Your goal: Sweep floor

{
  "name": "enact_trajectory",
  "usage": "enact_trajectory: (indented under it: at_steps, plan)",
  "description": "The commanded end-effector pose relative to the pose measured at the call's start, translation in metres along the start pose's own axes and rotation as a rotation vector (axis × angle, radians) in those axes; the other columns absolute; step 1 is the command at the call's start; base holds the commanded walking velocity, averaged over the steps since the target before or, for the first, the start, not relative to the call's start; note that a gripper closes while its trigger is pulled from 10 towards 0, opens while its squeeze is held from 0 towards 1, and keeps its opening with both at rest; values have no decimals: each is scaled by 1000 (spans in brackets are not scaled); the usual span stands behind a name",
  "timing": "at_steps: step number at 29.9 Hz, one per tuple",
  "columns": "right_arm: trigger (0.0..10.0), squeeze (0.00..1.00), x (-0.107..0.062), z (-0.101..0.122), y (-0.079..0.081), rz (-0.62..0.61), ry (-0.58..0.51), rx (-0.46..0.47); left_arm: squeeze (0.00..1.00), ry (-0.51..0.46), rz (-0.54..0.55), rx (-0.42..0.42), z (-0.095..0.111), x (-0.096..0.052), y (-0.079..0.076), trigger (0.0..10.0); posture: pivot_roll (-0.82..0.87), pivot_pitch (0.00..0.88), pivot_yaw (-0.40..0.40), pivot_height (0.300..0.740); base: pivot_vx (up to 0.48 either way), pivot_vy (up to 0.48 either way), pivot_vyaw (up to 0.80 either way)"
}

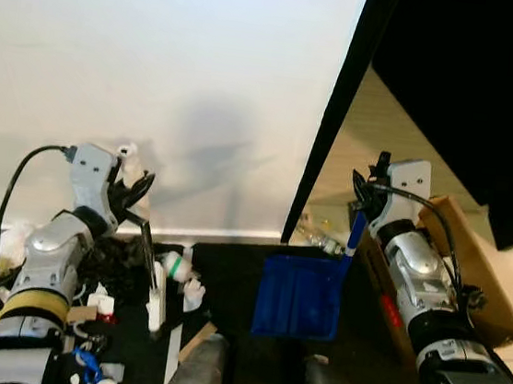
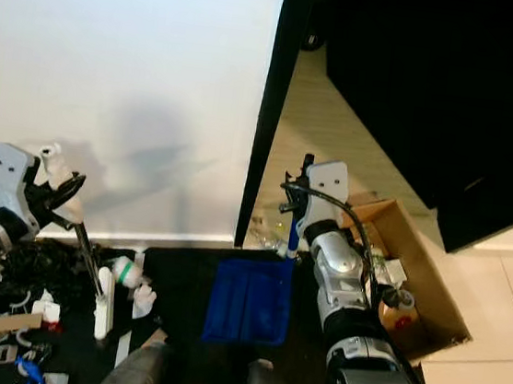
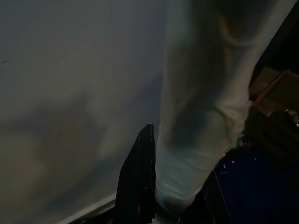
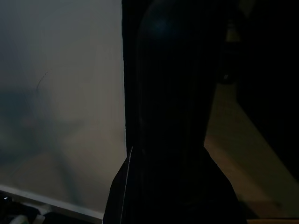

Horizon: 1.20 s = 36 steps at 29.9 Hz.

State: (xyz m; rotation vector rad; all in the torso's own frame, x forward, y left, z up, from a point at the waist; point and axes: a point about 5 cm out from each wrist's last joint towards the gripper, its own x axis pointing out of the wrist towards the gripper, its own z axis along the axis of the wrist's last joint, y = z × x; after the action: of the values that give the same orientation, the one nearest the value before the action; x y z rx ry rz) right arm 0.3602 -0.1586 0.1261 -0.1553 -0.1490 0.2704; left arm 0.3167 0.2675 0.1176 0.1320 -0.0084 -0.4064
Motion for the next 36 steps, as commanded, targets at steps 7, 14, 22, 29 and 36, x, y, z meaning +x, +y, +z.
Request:
enact_trajectory:
  at_steps: [7, 14, 22, 29, 36]
  plan:
    - [10000, 0, -1, -7, 11, 31, 14, -45, 0, -83, -131, -51, -4, 1, -26, 10000, 250, 227, 27, 740, 0, 0, 0]
    - [10000, 0, 10, 8, 30, 87, -76, -28, 0, -101, -78, -59, -6, -17, -22, 10000, 291, 218, 18, 740, 0, 0, 0]
    - [10000, 0, -12, -27, 50, 219, 62, -113, 0, -85, -64, -73, -13, -29, -23, 10000, 295, 211, 18, 740, 0, 0, 0]
    - [10000, 0, -27, -44, 42, 190, 122, -199, 0, -110, -43, -84, -6, -30, -20, 10000, 271, 210, 33, 740, 0, 0, 0]
    - [10000, 0, -33, -54, 44, 175, 172, -177, 0, -119, -40, -88, -5, -29, -24, 10000, 263, 204, 30, 740, 0, 0, 0]
